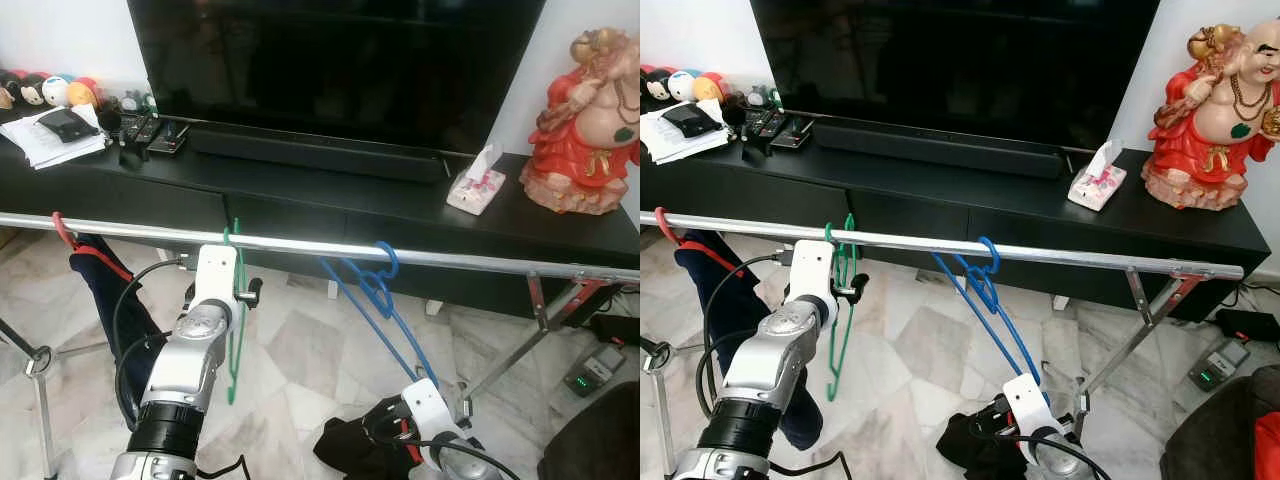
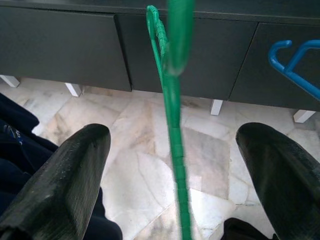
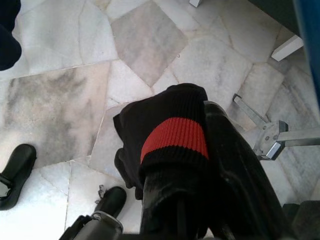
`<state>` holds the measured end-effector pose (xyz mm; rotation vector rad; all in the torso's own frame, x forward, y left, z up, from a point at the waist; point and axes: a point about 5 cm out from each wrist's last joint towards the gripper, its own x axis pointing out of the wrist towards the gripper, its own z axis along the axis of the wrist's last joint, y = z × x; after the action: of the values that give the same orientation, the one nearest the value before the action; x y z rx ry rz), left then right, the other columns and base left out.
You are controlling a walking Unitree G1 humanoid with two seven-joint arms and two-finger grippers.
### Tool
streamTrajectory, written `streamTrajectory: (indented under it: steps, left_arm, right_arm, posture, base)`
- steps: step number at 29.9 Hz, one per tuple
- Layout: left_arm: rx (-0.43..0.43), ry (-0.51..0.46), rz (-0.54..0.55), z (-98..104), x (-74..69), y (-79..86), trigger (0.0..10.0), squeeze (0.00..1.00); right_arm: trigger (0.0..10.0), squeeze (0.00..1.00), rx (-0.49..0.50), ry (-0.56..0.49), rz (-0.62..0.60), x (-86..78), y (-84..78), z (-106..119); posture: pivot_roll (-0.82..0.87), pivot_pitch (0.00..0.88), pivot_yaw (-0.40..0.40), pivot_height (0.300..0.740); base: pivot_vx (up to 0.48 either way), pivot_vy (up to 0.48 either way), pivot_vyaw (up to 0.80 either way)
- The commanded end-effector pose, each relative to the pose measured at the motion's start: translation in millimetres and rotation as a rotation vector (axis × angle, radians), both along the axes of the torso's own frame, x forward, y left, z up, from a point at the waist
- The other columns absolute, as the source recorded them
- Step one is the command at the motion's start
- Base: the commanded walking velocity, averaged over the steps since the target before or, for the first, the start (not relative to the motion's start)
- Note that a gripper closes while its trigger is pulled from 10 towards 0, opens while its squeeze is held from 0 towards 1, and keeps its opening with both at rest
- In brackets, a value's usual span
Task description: Hang hanger
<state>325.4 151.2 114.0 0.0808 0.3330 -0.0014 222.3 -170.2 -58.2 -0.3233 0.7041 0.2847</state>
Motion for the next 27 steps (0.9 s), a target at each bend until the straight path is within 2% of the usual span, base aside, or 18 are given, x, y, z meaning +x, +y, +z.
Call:
streamTrajectory:
  steps: [1, 2, 3, 4, 19, 22, 27]
  left_arm:
    - [0.002, 0.003, -0.009, 0.7, -1.3, -0.2, 10.0, 0.0]
    - [0.003, 0.005, -0.01, -0.2, -1.5, -0.2, 7.4, 0.0]
    - [0.003, 0.005, -0.01, -0.2, -1.5, -0.2, 7.4, 0.0]
    - [0.003, 0.006, -0.01, -0.9, -1.6, -0.2, 0.0, 0.0]
    - [-0.011, 0.022, -0.012, -4.4, -2.7, 3.5, 0.0, 0.0]
    - [-0.059, 0.037, -0.012, -7.2, -4.2, 5.1, 0.0, 0.0]
    - [-0.067, 0.044, -0.007, -9.2, -5.9, 8.1, 0.0, 0.0]
  right_arm:
    - [10.0, 0.0, 0.002, -0.012, -0.006, 3.4, -0.4, 2.1]
    - [10.0, 0.0, 0.001, -0.012, -0.005, 3.5, -0.4, 2.2]
    - [10.0, 0.0, 0.001, -0.012, -0.005, 3.5, -0.4, 2.2]
    - [10.0, 0.0, 0.001, -0.013, -0.005, 3.5, -0.5, 2.3]
    - [10.0, 0.0, 0.003, -0.02, -0.01, 4.9, -0.7, 3.3]
    - [10.0, 0.0, 0.003, -0.021, -0.01, 5.4, -0.1, 3.5]
    - [10.0, 0.0, 0.002, -0.02, -0.01, 4.9, 0.6, 3.1]
  posture:
    - [0.02, 0.0, -0.054, 0.74]
    - [0.02, 0.0, -0.053, 0.74]
    - [0.02, 0.0, -0.053, 0.74]
    - [0.02, 0.0, -0.053, 0.74]
    - [0.01, 0.0, -0.051, 0.74]
    - [0.01, 0.0, -0.051, 0.74]
    - [0.01, 0.0, -0.049, 0.74]
  base:
    - [0.0, 0.0, 0.0]
    - [0.0, 0.0, 0.0]
    - [0.0, 0.0, 0.0]
    - [0.0, 0.0, 0.0]
    - [0.0, 0.0, 0.0]
    - [0.0, 0.0, 0.0]
    - [0.0, 0.0, 0.0]
